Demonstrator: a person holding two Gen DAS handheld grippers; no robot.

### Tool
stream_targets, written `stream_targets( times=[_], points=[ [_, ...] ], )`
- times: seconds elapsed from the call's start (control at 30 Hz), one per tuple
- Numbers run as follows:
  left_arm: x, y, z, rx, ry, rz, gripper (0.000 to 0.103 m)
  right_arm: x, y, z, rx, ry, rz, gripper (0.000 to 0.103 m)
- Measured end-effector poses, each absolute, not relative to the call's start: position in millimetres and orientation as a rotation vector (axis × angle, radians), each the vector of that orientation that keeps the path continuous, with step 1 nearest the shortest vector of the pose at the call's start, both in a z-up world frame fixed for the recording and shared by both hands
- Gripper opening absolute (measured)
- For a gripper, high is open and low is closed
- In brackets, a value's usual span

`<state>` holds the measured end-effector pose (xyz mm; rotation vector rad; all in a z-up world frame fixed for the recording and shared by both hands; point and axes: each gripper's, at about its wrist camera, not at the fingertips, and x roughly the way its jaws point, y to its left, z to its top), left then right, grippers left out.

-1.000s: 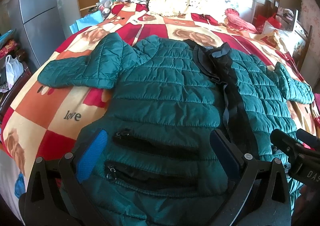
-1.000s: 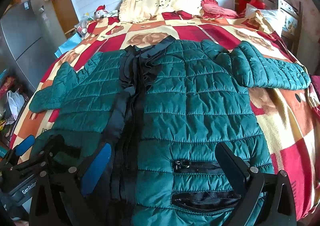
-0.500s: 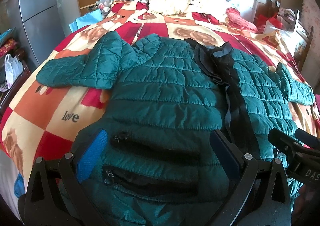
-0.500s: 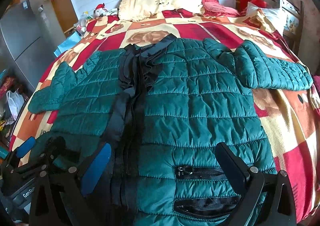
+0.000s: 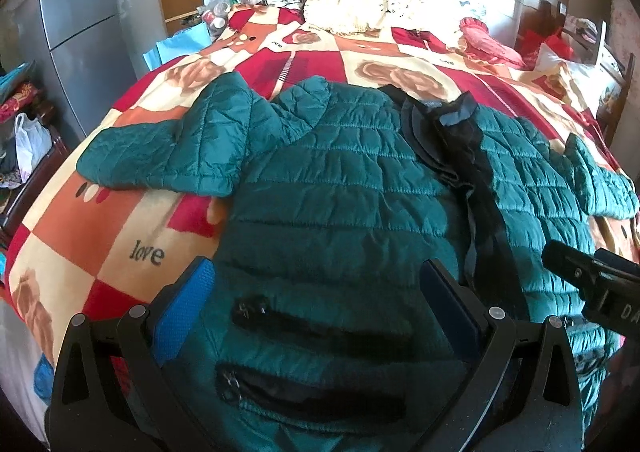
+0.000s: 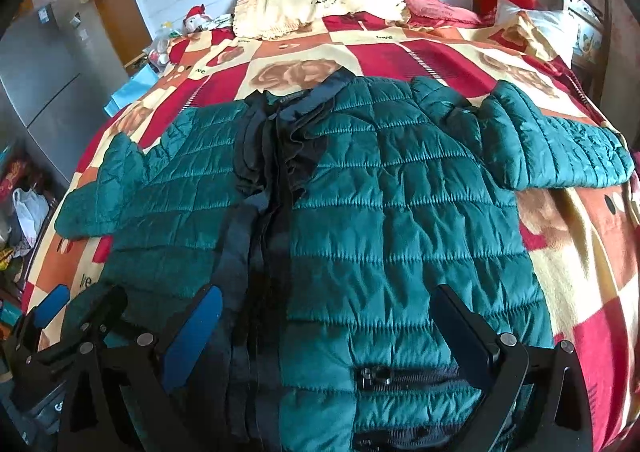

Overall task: Fold large clothes
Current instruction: 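Grasp the sleeve nearest the left gripper and fold it across the jacket body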

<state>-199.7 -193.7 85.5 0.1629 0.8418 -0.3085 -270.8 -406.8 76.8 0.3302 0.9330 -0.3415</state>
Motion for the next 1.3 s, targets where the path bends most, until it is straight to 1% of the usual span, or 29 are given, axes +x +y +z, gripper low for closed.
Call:
stream_targets(
  times=[0.53, 0.93, 1.3],
  points=[
    [-127, -186, 98, 0.140, 0.839, -0.257, 0.103, -194, -415, 94, 0.304, 0.913, -0.324, 0.103],
    [-76, -173, 75, 0.137, 0.880, -0.205, 0.103, -151, -431, 64, 0.315, 0.926, -0.317, 0.103],
    [-64, -175, 64, 0.138, 0.900, -0.206, 0.103, -139, -438, 50, 0.317, 0.934, -0.322, 0.103]
  ],
)
